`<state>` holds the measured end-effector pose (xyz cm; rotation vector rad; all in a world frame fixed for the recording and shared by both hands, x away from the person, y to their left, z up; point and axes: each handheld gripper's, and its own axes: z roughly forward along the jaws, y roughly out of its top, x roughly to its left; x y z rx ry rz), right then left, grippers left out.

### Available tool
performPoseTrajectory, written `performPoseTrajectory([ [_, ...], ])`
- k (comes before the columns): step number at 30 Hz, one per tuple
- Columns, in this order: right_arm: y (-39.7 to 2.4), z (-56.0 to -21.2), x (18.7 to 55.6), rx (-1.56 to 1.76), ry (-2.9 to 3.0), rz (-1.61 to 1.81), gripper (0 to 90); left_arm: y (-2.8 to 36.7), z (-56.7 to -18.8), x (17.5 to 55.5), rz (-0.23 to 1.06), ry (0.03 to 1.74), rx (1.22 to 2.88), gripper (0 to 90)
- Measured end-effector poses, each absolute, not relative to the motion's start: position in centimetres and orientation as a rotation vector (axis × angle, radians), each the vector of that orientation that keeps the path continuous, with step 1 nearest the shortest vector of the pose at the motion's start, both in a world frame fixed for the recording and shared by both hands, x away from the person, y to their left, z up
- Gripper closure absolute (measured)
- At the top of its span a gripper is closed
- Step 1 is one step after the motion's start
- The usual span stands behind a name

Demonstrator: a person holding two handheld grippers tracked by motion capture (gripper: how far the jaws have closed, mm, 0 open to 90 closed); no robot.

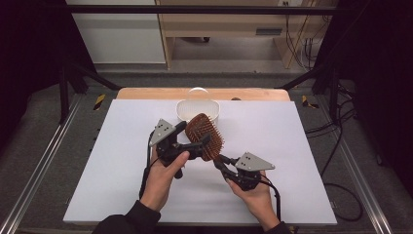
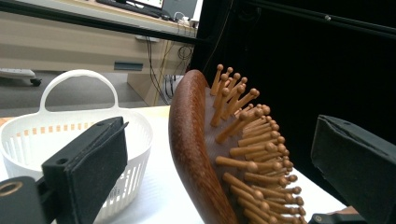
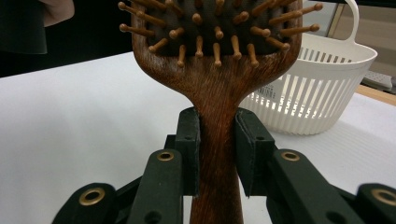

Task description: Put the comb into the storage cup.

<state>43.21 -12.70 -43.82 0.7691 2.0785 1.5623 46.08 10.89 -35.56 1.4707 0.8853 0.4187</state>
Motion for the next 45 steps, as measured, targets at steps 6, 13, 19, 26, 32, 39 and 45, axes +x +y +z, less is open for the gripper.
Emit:
performPoseTrajectory([
  [6,-12.77,-43.77,43.19,0.764,2.077,1.567,73.0,10.72,-35.57,46.2,0.41,0.889,1.462,3.8],
  [13,-12.71,-43.78,43.16,0.757,2.078,1.566,73.0,10.77,-35.68,46.35,0.391,0.899,1.458,6.4],
  [19,-12.69,-43.76,43.15,0.754,2.08,1.57,73.0,10.71,-35.69,46.37,0.376,0.9,1.452,9.3],
  [26,-12.72,-43.75,43.16,0.753,2.076,1.568,73.0,10.63,-35.76,46.52,0.351,0.914,1.44,13.0],
  [32,-12.68,-43.78,43.15,0.751,2.075,1.566,73.0,10.41,-35.71,46.41,0.319,0.913,1.441,18.4],
  [39,-12.73,-43.78,43.16,0.749,2.076,1.563,73.0,10.38,-35.64,46.35,0.294,0.93,1.427,26.6],
  [45,-12.63,-43.82,43.15,0.743,2.076,1.559,72.9,10.55,-35.57,46.32,0.281,0.934,1.413,35.2],
])
